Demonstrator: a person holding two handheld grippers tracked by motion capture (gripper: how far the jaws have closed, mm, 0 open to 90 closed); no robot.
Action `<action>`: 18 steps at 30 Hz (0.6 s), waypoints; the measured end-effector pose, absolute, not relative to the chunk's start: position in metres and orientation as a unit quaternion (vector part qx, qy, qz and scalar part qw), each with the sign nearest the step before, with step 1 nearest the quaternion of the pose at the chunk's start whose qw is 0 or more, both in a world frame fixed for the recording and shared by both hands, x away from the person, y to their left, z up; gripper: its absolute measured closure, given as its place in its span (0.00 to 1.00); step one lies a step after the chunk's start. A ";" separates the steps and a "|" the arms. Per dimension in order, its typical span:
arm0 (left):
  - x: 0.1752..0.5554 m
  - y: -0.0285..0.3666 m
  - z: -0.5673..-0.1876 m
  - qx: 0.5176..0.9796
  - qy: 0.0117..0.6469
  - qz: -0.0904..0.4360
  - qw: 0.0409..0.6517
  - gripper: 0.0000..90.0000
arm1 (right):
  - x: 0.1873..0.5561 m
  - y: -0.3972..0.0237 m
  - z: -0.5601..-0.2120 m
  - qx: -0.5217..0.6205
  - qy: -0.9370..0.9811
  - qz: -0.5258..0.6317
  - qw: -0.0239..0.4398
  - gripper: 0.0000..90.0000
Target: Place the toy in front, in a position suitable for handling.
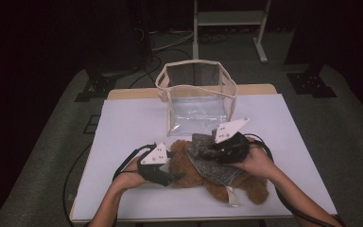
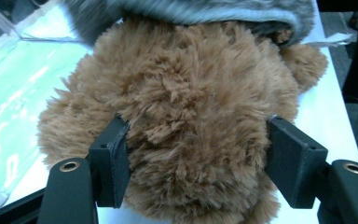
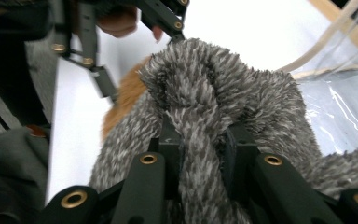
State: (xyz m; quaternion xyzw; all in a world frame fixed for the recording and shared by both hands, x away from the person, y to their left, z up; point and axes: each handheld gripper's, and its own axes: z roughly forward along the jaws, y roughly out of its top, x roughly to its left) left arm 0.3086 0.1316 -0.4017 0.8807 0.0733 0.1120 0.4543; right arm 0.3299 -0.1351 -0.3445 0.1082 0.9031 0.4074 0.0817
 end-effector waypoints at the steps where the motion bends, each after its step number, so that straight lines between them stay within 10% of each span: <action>1: 0.308 0.132 -0.403 0.880 0.075 0.111 0.455 0.35 | 0.333 -0.133 -0.346 0.109 0.905 0.402 0.080 0.80; 18: 0.306 0.133 -0.402 0.884 0.066 0.109 0.449 0.35 | 0.338 -0.250 -0.361 0.250 0.862 0.434 0.083 0.80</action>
